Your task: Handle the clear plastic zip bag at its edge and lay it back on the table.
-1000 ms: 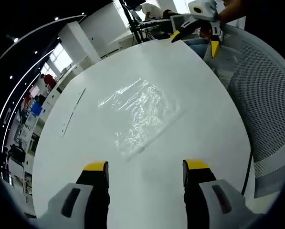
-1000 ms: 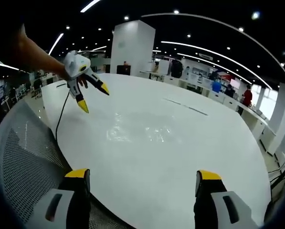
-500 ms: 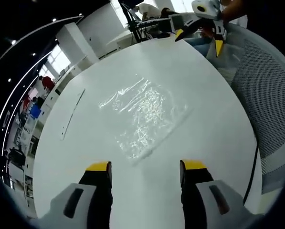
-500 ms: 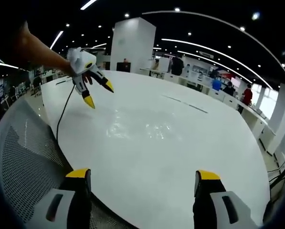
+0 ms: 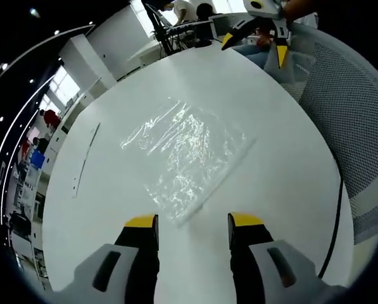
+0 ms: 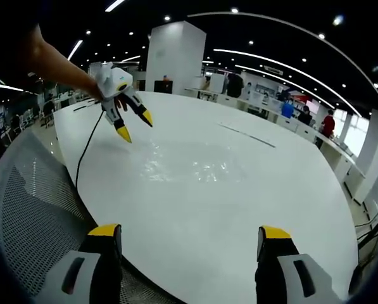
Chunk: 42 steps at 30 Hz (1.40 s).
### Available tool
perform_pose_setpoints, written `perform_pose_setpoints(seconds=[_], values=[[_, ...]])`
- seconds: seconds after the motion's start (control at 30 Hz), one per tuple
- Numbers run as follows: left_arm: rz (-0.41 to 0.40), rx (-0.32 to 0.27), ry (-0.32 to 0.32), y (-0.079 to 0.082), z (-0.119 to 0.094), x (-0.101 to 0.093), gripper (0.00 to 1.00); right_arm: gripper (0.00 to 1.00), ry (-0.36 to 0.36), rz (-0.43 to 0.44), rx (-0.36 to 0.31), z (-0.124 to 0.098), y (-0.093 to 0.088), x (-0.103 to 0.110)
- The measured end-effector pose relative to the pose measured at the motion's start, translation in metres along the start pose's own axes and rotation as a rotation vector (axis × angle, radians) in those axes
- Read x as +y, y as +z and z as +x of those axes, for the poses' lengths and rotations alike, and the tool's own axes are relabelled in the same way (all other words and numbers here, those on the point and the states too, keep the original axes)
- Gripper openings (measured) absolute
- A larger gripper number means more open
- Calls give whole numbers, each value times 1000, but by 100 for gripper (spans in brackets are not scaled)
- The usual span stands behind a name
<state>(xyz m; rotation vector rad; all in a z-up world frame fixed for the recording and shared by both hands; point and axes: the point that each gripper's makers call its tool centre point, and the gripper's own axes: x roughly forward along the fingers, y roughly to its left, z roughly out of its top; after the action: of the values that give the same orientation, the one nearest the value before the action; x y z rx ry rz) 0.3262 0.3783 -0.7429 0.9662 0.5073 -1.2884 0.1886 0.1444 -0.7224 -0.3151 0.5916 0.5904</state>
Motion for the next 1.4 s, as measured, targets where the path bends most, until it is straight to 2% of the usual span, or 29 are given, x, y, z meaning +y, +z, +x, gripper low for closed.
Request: perform_pose_setpoints(seconds=[0.2, 0.33, 0.53, 0.67, 0.93, 1.13, 1.4], values=[[22, 6, -14, 1, 4, 4, 37, 88, -3, 2, 4, 0, -1, -1], [51, 26, -32, 0, 9, 4, 29, 88, -4, 4, 6, 0, -1, -1], [82, 40, -43, 0, 13, 7, 24, 88, -6, 1, 10, 0, -2, -1], [84, 50, -60, -3, 15, 8, 21, 87, -9, 2, 13, 0, -2, -1], [143, 87, -87, -10, 22, 7, 13, 87, -16, 4, 18, 0, -4, -3], [170, 107, -95, -11, 25, 11, 12, 87, -13, 0, 29, 1, -6, -3], [151, 113, -154, -13, 27, 6, 20, 87, -10, -4, 37, 2, -7, -2]])
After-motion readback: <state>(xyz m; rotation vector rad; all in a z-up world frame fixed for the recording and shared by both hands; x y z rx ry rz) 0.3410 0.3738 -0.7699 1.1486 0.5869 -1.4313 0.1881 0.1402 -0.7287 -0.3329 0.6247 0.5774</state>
